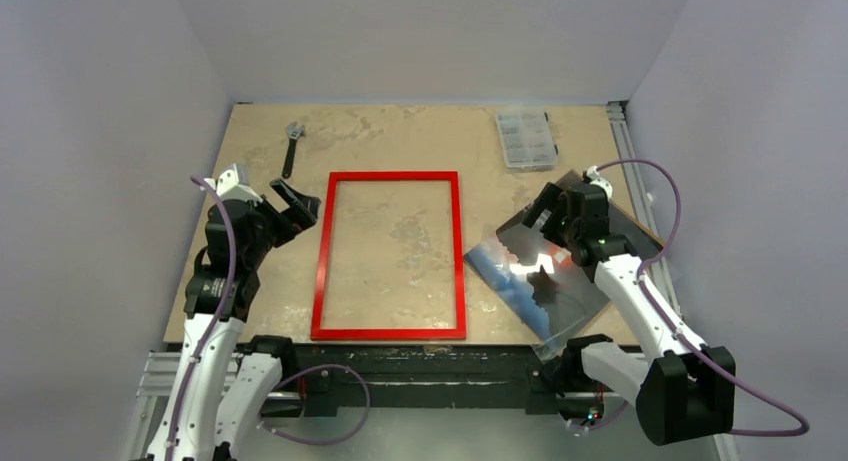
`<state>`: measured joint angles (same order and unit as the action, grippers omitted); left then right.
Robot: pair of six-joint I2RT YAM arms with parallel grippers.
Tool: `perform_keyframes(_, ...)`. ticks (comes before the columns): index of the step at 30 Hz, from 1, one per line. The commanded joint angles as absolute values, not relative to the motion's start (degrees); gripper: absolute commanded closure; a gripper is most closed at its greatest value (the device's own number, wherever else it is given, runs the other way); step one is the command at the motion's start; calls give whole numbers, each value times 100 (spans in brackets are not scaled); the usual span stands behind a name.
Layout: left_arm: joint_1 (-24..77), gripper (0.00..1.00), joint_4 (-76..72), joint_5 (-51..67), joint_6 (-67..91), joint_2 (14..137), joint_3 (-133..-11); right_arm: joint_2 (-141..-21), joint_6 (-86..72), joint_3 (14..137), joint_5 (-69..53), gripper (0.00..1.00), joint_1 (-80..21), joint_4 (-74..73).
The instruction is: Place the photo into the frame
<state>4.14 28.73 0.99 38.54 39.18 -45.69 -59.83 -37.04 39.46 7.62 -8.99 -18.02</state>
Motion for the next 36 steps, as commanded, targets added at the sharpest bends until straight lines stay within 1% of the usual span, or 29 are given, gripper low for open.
perform_keyframes(1, 387, 0, 2576, 328, 4154, 3721, -4498, -5879, -3634, 4015, 357, 1, -905, -2078)
perform_keyframes(7, 387, 0, 2993, 669, 4077, 3907, -4785, -5774, -3357, 3876, -187, 1, -905, -1963)
perform_keyframes(14, 387, 0, 2915, 1357, 3928, 4137, -4695, -6320, -2956, 4095, -828, 2, -940, -2283)
perform_keyframes(17, 394, 0, 2936, 1739, 3930, 4521, -4803, -6459, -2819, 4141, -955, 9, -1084, -2396)
perform_keyframes(18, 411, 0, 2977, 1839, 3933, 4717, -4899, -6516, -2797, 4154, -1013, 15, -1164, -2437)
perform_keyframes(20, 559, 0, 3061, 1947, 3955, 4980, -5034, -6619, -2843, 4210, -993, 18, -1416, -2571)
perform_keyframes(21, 693, 0, 3192, 1863, 3913, 5111, -5157, -6667, -2859, 4258, -931, 19, -1587, -2635)
perform_keyframes(24, 1358, 0, 3882, 972, 3708, 5434, -5828, -6759, -2968, 4322, -809, 22, -2121, -2706)
perform_keyframes(26, 1657, 0, 4201, 715, 3650, 5584, -6262, -6795, -3076, 4324, -859, 25, -2362, -2692)
perform_keyframes(29, 1961, 0, 4213, 665, 3700, 5524, -6576, -6918, -3201, 4341, -913, 28, -2752, -2647)
perform_keyframes(36, 2022, 0, 3895, 891, 3986, 4857, -6776, -7767, -3403, 4559, -1004, 28, -3573, -2439)
